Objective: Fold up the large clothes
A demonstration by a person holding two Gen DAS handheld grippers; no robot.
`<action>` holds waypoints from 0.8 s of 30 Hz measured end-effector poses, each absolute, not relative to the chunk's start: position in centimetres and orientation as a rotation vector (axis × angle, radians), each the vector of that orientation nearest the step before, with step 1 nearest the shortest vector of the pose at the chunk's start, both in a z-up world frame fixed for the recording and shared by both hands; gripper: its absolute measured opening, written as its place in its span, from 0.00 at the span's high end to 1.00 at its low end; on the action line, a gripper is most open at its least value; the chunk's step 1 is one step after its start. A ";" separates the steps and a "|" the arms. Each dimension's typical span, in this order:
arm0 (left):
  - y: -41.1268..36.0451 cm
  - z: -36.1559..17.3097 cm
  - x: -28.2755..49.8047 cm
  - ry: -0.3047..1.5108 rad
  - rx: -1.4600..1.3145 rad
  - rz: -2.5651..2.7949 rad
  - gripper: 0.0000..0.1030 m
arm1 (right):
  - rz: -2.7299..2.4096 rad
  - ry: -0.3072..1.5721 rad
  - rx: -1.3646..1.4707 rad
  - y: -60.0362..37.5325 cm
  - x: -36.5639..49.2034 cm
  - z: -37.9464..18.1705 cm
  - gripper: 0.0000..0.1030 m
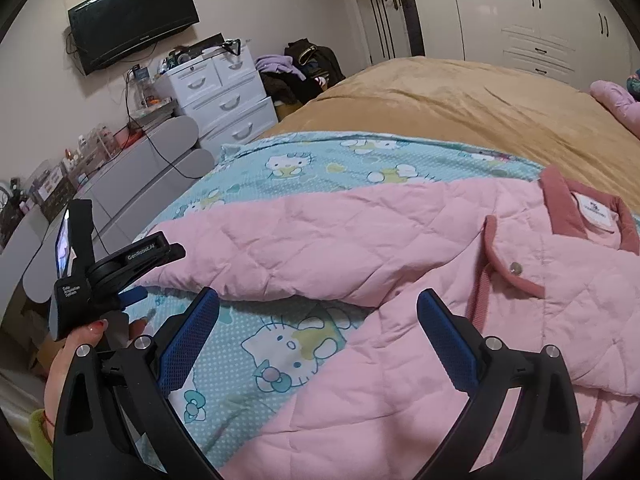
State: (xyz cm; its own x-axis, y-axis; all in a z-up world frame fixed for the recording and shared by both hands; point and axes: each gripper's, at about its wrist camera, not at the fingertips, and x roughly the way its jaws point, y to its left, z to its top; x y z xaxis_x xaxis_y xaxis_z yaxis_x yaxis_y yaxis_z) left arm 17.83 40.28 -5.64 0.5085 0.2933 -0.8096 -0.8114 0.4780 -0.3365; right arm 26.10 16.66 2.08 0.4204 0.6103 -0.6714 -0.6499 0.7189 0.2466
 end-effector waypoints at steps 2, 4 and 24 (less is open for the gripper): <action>41.0 -6.5 17.8 0.760 -0.833 0.761 0.09 | 0.793 0.827 -0.051 16.7 26.1 1.8 0.04; 41.7 -7.4 17.8 0.749 -0.865 0.768 0.09 | 0.791 0.834 -0.051 16.4 26.1 1.5 0.04; 38.3 0.6 16.2 0.313 -0.839 0.498 0.90 | 0.636 0.817 0.073 5.4 27.0 1.4 0.04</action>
State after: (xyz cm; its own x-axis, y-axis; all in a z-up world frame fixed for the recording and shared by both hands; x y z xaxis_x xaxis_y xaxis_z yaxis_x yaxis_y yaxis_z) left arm 16.24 38.26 0.64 0.8416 0.2955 -0.4521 -0.5356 0.5640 -0.6285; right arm 26.98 5.43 1.42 0.5109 0.5549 -0.6565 -0.5003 0.8130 0.2978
